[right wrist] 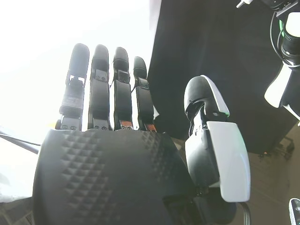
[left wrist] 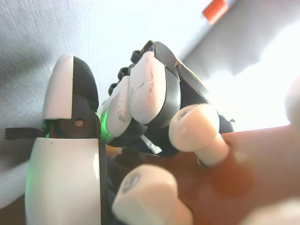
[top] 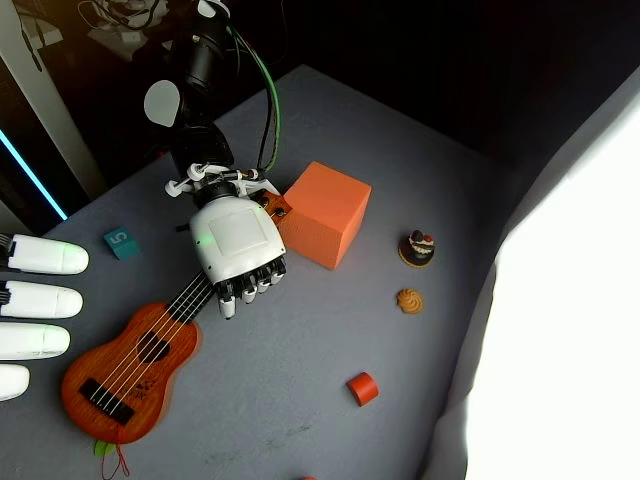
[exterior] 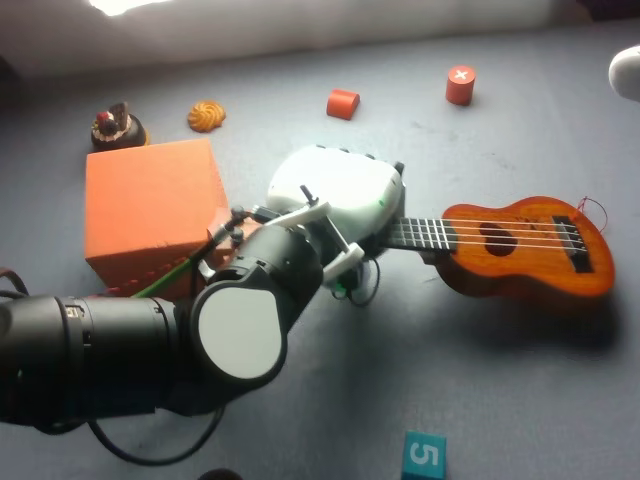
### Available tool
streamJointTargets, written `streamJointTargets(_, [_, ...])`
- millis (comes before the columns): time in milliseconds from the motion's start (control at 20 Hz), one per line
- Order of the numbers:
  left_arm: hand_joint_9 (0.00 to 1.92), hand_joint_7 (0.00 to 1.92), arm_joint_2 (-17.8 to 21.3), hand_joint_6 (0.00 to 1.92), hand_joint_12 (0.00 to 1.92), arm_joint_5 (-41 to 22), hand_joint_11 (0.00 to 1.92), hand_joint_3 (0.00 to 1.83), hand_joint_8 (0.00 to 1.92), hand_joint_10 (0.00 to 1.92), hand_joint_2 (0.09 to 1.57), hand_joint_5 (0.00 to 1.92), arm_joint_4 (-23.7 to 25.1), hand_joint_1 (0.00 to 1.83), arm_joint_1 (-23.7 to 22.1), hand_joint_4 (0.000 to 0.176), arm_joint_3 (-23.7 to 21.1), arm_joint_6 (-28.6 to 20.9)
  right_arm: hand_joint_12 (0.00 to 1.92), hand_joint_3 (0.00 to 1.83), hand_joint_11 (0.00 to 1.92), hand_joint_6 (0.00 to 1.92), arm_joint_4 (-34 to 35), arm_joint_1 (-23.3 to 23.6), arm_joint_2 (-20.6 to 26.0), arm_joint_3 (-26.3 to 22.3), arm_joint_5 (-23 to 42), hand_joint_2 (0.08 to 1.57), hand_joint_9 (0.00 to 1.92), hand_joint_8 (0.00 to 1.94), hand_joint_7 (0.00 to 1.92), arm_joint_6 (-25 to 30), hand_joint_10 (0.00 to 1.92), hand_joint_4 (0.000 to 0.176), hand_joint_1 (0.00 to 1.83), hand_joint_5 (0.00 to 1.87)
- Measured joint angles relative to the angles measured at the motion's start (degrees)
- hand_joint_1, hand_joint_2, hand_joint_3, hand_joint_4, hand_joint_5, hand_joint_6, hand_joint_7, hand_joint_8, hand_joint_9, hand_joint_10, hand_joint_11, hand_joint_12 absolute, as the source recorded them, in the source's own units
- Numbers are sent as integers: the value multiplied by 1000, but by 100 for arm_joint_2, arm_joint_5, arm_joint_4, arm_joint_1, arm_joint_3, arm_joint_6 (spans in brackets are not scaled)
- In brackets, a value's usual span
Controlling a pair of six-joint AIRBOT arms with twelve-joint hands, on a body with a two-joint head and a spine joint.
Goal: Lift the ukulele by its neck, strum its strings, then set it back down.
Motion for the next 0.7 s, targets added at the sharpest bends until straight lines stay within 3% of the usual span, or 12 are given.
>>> streamJointTargets(250, [1576,1487,-39,1921,1921,-162,1600,1,1921,1921,1287,1328,-717,1437,-184,166,-212,302,1165,2,0,23,-13,0,0,0,2,1325,288,0,383,0,170,0,287,350])
streamJointTargets(700, [1583,1500,-74,1921,1921,-133,1606,0,1921,1921,1281,1347,-658,1449,-232,172,-125,431,1183,0,0,21,-13,0,0,0,15,1321,305,4,381,0,176,0,293,350])
